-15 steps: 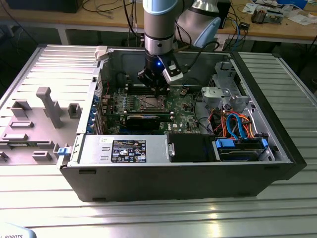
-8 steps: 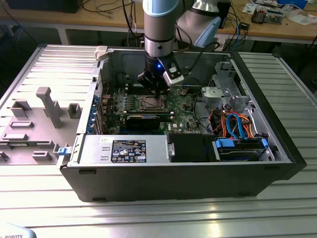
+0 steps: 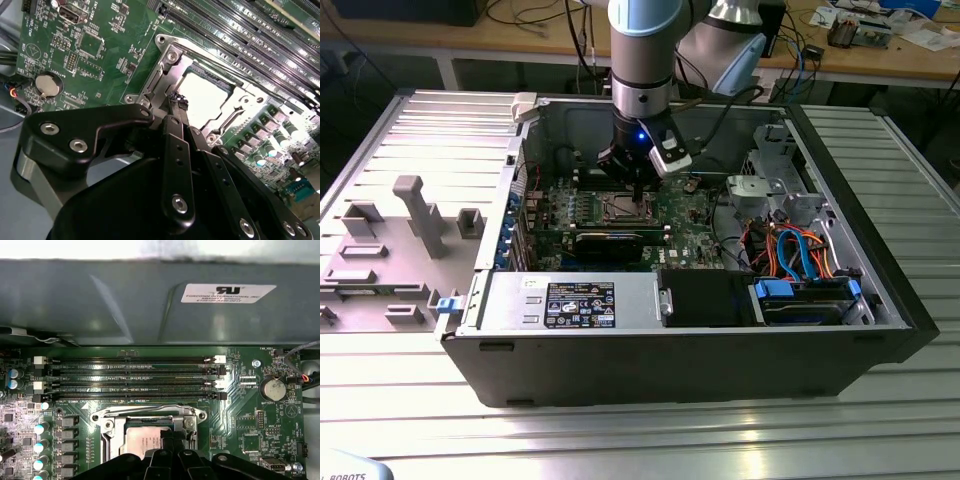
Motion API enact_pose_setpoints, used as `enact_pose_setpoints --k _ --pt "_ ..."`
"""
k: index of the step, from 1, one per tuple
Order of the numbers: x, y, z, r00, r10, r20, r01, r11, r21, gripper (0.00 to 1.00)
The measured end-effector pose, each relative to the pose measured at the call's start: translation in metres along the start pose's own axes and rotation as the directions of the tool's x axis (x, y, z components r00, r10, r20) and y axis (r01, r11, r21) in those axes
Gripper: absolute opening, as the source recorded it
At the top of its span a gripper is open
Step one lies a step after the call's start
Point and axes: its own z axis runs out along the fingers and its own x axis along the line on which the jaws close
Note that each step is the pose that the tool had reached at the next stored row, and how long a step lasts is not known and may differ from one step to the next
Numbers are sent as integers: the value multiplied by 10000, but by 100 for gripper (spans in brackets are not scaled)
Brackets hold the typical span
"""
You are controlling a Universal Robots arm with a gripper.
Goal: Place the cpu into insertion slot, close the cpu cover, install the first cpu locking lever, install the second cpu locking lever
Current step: 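Install the second cpu locking lever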
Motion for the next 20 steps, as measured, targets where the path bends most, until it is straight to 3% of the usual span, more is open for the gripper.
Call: enact_pose_setpoints --k 9,15,20 --pt "0 -2 -13 10000 -1 -1 1 10000 2 12" --pt "-5 2 -100 10000 -1 0 1 10000 -6 12" --pt "-5 -56 -104 10000 0 0 0 10000 -16 12"
